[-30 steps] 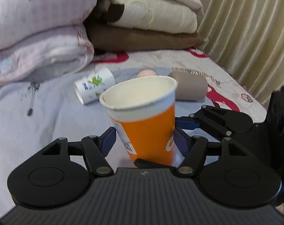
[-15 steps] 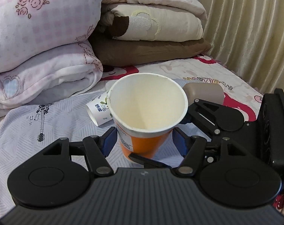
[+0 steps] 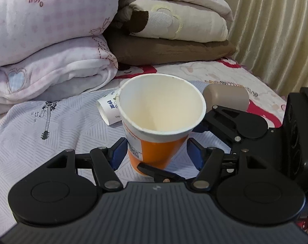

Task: Flip cup upright
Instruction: 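Lower the upright orange cup onto the cloth and open the right tool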

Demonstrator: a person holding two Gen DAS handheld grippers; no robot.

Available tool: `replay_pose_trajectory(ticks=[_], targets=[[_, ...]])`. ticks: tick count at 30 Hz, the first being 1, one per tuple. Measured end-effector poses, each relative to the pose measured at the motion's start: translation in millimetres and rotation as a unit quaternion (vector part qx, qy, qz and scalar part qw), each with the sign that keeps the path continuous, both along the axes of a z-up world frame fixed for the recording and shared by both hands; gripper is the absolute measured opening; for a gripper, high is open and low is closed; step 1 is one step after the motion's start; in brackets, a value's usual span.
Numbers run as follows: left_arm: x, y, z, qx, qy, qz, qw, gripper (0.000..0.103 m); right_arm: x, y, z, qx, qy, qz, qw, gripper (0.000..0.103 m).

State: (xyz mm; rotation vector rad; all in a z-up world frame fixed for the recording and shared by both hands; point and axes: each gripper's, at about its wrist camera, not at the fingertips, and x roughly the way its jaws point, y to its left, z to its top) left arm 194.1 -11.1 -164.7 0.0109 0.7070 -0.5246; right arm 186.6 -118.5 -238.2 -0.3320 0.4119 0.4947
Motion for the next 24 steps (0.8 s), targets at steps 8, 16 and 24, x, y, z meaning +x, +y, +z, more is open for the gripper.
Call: replay_pose_trajectory(ticks=[8,16,24], targets=[[-3.7,3.3,-2.6,-0.009,0.011,-0.003,0.9999,0.064,4.4,-7.2,0.1,0.021,0.044,-0.008,0.999,0.078],[-5.8,8.7,0.5,-0.012,0.024,0.002,0.9996,0.067,2.1,-13.3,7.1,0.059,0.068,-0.013,0.996,0.080],[-14.7,15.9,13.3,-0.020,0.040,0.022,0.9988,0.067,-11.3,-19.1,17.0,0.069,0.078,-0.009,0.995,0.080]])
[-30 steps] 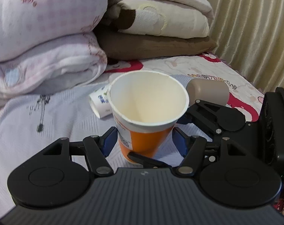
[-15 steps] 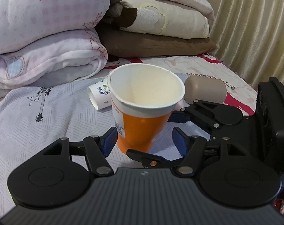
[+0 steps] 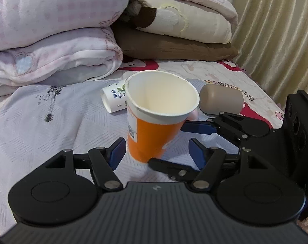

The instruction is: Flip cup upright

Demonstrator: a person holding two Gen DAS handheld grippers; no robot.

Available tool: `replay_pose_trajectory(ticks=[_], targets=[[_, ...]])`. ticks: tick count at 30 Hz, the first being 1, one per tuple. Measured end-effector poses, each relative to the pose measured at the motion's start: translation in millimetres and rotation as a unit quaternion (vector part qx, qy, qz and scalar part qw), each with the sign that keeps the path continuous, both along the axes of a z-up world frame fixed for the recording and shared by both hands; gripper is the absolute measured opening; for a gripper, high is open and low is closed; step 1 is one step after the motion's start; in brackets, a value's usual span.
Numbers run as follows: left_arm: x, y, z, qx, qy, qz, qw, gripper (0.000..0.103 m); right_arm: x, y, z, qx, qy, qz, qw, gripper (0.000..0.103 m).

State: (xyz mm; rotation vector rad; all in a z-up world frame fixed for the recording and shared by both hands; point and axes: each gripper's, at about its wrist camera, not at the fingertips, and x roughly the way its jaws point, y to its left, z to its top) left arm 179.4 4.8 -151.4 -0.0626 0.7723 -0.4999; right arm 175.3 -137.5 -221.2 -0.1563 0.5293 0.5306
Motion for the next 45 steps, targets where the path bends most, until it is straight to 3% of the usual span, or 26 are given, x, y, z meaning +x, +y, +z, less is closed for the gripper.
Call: replay_pose_trajectory(ticks=[11,14,20,25,28,32,36,42,45], targets=[[-51.5,23.3,55.1,0.014,0.007,0.032,0.9993,0.067,-41.9,-10.2,43.8,0.046,0.066,-0.015,0.997,0.080],[-66.7,23.5,76.8,0.036,0.009,0.042,0.9984,0.071,-61.7,-12.1,65.0,0.033,0.057,-0.039,0.997,0.080],[-95.9,19.3,110.3,0.030,0.001,0.056,0.9980,0.078,-104.3,-19.1,113.8,0.043,0.026,-0.082,0.995,0.080],[-125.2,7.8,145.6,0.056,-0.002,0.048,0.9973,0.081,-131.6,-24.3,151.0,0.030,0.040,-0.139,0.989,0.080],[-144.8,3.6,169.3,0.080,-0.033,0.053,0.9948,0.084,-151.0,-30.3,176.3,0.042,0.045,-0.149,0.987,0.080],[-167.2,5.8,192.1,0.082,-0.061,0.064,0.9927,0.086,-172.8,-37.3,199.5,0.039,0.024,-0.174,0.984,0.081],[-179.5,6.9,201.5,0.098,-0.090,0.082,0.9877,0.088,-193.4,-49.4,211.9,0.039,-0.003,-0.214,0.976,0.081],[-176.8,18.3,198.9,0.099,-0.079,0.110,0.9858,0.089,-220.1,-63.8,226.3,0.044,-0.034,-0.242,0.969,0.081],[-178.5,20.9,196.2,0.097,-0.071,0.117,0.9858,0.091,-225.5,-64.0,230.7,0.033,-0.053,-0.254,0.965,0.093]])
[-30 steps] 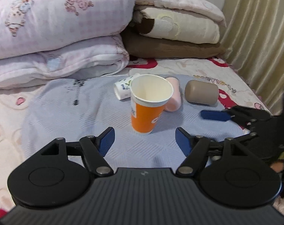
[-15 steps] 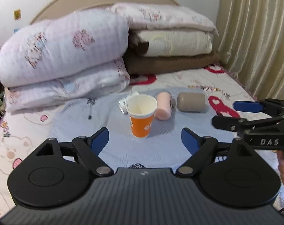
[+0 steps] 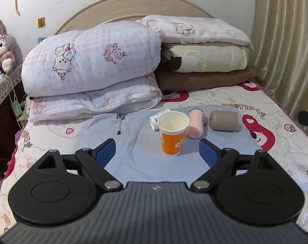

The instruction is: Flip cup upright

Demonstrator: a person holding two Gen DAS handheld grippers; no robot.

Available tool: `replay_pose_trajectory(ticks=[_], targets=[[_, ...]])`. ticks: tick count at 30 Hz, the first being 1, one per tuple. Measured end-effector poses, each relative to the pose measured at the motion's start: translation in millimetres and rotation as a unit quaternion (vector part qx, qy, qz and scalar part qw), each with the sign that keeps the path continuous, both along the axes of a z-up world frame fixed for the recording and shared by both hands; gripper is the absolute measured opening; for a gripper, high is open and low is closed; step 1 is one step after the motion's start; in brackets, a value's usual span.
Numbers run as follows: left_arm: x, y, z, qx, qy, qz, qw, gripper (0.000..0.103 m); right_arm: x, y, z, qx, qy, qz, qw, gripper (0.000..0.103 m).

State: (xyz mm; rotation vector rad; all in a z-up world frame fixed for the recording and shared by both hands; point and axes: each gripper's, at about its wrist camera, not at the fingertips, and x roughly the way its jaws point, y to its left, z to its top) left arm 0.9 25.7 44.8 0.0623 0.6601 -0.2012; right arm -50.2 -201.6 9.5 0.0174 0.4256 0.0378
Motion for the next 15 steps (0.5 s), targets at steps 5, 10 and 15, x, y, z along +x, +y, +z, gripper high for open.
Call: replay_pose_trajectory(ticks=[5,10,15], targets=[[-0.3,2.7,-4.9,0.001,0.005,0.010,0.9999,0.096,-1.9,1.8,-0.8,-0.006,0.001,0.002,1.000,0.093],[-1.1,1.7,-6.7,0.007,0.006,0.012,0.9999,0.101,-3.0,6.2,-4.3,-0.018,0.007,-0.007,1.000,0.097],[-0.1,-3.4,-12.8,0.013,0.020,0.003,0.9997,0.101,-2.2,5.0,-7.3,-0.021,0.011,-0.026,0.999,0.100]])
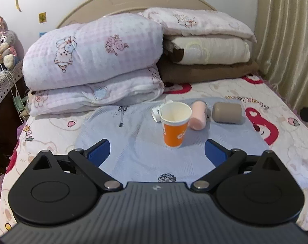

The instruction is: Flip cup upright

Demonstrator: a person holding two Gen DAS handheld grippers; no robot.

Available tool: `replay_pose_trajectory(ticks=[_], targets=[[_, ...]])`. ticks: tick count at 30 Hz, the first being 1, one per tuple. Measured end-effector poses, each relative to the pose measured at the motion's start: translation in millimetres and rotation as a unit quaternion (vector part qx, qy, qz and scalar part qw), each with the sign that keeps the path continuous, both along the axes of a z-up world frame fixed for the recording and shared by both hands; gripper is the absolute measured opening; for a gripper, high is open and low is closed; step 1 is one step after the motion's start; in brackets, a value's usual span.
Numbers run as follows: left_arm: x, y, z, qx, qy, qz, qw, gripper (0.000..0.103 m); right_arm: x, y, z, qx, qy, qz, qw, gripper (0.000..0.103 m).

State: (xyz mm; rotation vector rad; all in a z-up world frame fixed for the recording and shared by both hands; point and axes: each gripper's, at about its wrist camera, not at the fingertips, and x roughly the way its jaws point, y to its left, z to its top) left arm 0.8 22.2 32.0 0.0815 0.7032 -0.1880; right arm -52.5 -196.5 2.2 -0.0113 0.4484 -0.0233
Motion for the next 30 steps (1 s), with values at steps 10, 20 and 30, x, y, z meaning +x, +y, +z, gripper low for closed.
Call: replay_pose_trajectory(ticks=[10,20,30], targets=[[5.4,-8.8,-4.6,0.004,0.025,-0.004,0.9997,0.101,0.3,-7.5,-0.6,0.001,0.021,-0.030,0.999,0.100],[4.5,-8.7,-2.8,0.002,0.026,0.004,0.9997,0.101,3.9,-2.8,-0.6,0.002,0.036,-0.019,0.999,0.101],[7.2,-11.5,-5.8,0.009,0.032,0.006,0.9994,0.101,6.9,-5.0,-4.3,0.001,0.043,-0.022,0.999,0.101]])
